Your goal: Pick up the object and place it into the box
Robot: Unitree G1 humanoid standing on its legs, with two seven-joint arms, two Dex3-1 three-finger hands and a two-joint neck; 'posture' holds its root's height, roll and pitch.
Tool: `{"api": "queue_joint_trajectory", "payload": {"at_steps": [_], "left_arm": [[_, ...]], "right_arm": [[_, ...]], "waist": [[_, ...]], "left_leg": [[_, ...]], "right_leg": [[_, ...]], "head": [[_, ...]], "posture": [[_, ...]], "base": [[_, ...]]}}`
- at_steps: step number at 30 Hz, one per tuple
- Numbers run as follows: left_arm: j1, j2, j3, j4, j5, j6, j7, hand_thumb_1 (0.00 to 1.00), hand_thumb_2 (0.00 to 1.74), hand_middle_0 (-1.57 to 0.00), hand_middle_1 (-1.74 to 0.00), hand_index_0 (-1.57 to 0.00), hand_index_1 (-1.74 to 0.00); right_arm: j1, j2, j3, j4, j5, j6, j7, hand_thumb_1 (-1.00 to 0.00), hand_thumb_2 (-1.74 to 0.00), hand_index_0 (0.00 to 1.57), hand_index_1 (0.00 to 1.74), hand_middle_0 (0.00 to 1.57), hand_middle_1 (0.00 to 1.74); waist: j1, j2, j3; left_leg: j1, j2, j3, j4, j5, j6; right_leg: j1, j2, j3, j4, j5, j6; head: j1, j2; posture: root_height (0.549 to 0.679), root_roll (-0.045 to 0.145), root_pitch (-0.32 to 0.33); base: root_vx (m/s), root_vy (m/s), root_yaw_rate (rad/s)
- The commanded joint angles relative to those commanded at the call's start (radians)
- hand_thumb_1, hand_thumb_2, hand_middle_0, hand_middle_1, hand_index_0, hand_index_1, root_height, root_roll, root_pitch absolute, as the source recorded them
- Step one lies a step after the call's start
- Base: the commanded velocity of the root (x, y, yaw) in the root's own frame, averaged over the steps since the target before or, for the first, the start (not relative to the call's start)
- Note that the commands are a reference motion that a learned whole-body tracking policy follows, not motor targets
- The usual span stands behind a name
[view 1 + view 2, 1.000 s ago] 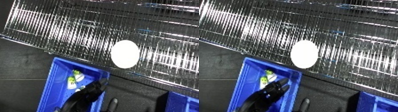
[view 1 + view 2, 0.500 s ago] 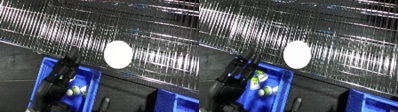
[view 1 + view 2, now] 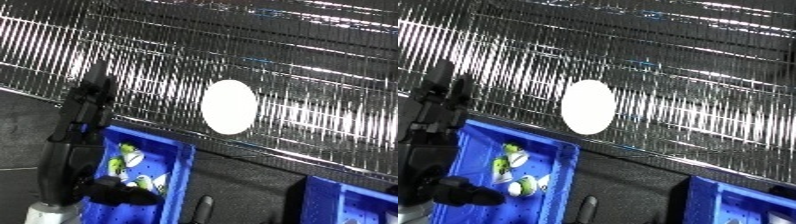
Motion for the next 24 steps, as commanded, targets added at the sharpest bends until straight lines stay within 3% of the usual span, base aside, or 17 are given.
{"api": "queue_joint_trajectory", "payload": {"at_steps": [12, 24], "left_arm": [[-0.134, -0.049, -0.084, 0.193, 0.175, 0.016, 0.213, 0.0, 0.0, 0.0, 0.0, 0.0, 0.0], [-0.206, -0.096, -0.121, 0.333, 0.158, 0.034, 0.218, 0.0, 0.0, 0.0, 0.0, 0.0, 0.0]], "right_arm": [[-0.043, 0.007, 0.049, 0.001, -0.03, 0.024, 0.022, 0.0, 0.0, 0.0, 0.0, 0.0, 0.0], [-0.061, 0.004, 0.079, -0.044, -0.036, 0.042, -0.001, 0.0, 0.0, 0.0, 0.0, 0.0, 0.0]], "waist": [[-0.053, -0.036, 0.0], [-0.092, -0.059, 0.0]], "left_leg": [[-0.013, 0.029, 0.029, 0.032, -0.014, -0.003], [-0.045, 0.046, 0.043, 0.057, -0.025, -0.0067]], "right_leg": [[-0.025, 0.0243, 0.034, 0.026, -0.01, -0.0011], [-0.063, 0.0403, 0.052, 0.041, -0.011, 0.0009]], "head": [[-0.113, 0.022], [-0.147, 0.066]], "posture": [[0.653, 0.019, 0.101], [0.65, 0.014, 0.121]], "base": [[0.025, 0.03, -0.145], [0.017, 0.021, -0.073]]}}
